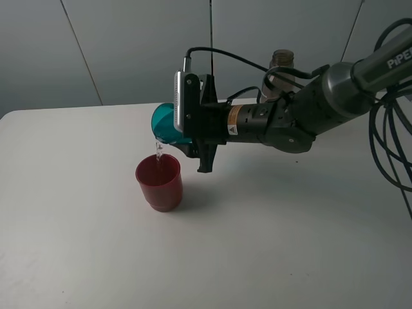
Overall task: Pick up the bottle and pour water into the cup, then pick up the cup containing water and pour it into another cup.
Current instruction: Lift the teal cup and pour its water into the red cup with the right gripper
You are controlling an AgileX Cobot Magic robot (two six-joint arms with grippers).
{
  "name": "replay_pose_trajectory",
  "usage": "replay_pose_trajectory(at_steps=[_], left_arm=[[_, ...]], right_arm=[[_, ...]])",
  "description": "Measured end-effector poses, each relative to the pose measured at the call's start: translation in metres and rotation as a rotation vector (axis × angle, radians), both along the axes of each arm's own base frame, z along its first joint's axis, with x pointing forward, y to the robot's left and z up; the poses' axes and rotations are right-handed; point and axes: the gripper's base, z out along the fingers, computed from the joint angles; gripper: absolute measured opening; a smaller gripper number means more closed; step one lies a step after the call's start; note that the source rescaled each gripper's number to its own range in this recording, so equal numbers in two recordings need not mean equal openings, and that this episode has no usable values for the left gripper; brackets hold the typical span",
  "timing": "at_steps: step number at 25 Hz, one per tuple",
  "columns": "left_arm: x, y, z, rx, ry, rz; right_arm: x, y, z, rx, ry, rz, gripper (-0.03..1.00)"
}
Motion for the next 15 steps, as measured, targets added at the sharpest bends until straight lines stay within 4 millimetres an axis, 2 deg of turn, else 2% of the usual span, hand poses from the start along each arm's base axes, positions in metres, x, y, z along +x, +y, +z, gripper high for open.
replay_pose_trajectory(at_steps=[15], left_arm=[[0.0,0.0,0.0,-0.004,0.0,0.002]], right_arm=[[0.0012,0.0,0.0017,-0.033,-0.084,0.026,0.02]])
